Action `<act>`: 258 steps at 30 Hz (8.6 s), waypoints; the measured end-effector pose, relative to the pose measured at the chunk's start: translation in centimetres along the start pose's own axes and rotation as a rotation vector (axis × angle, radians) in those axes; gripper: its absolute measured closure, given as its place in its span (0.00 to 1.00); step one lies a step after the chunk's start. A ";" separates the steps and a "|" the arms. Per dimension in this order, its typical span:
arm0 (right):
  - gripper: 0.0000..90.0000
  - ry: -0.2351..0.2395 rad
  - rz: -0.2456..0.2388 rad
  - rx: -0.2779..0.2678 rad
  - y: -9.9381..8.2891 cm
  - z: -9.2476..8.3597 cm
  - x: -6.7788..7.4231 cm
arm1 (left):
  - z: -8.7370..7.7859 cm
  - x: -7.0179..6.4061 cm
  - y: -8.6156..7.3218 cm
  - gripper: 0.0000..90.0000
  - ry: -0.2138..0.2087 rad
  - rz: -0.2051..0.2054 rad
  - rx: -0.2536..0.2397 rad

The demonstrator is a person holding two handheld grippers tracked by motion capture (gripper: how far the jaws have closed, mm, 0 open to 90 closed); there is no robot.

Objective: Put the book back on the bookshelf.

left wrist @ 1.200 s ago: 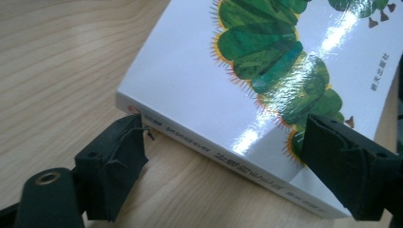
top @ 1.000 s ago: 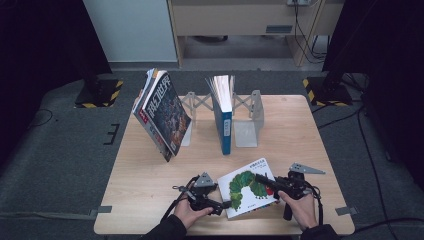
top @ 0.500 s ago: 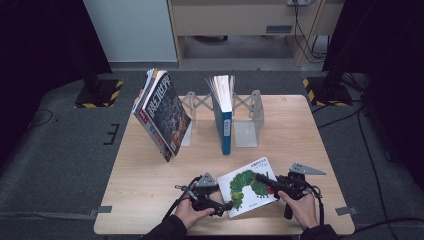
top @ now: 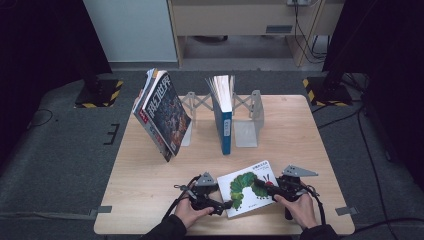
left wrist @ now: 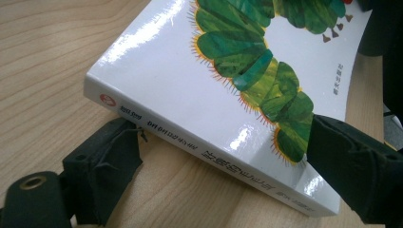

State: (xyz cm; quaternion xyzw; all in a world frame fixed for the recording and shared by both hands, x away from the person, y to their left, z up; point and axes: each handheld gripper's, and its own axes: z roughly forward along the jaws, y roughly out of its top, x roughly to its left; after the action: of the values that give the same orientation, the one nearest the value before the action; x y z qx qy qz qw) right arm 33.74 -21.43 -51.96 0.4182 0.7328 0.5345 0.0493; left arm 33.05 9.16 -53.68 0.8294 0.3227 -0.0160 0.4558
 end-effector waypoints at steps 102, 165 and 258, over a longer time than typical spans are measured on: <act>0.43 -0.155 0.003 0.098 -0.6 0.4 -0.6 | -0.4 0.9 0.0 0.27 0.002 -0.045 -0.027; 0.42 -0.111 -0.025 -0.022 0.3 -0.4 -0.8 | -2.7 0.2 1.8 0.71 -0.040 -0.010 -0.188; 0.10 -0.487 -0.122 0.221 -1.1 -2.5 -5.5 | -6.9 -0.1 5.3 0.83 0.094 -0.004 -0.285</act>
State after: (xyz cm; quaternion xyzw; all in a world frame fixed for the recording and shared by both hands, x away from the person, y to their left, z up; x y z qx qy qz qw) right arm 35.38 -27.03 -53.85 0.4922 0.7771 0.3312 0.2103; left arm 34.02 12.39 -45.67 0.7554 0.3444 0.0680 0.5533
